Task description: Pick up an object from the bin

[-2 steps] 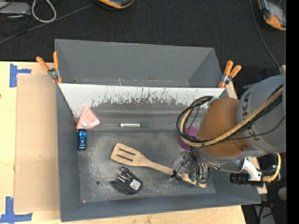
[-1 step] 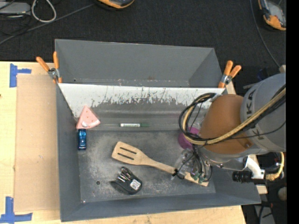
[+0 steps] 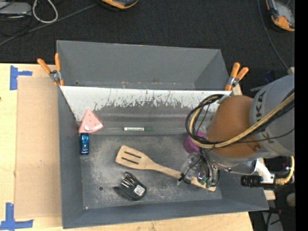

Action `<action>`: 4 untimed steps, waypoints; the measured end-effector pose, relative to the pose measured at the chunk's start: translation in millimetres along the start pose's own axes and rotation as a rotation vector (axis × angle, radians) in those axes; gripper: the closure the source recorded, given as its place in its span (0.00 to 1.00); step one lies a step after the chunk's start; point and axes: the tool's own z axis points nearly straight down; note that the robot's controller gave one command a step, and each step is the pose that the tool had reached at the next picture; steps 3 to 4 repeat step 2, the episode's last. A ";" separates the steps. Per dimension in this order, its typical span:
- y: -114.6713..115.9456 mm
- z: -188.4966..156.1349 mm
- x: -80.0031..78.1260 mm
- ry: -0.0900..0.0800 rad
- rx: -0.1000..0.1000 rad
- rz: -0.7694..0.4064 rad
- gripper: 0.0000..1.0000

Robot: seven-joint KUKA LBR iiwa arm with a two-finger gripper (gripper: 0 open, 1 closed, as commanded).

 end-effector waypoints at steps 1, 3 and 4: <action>0.2 -7.8 -0.3 -0.001 -0.001 -0.001 1.00; 0.0 -13.0 -0.1 0.000 0.000 -0.002 1.00; 0.0 -13.0 -0.1 0.000 0.000 -0.002 1.00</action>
Offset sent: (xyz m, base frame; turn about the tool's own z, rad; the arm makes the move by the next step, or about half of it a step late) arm 0.0005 0.0000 0.0211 -0.0006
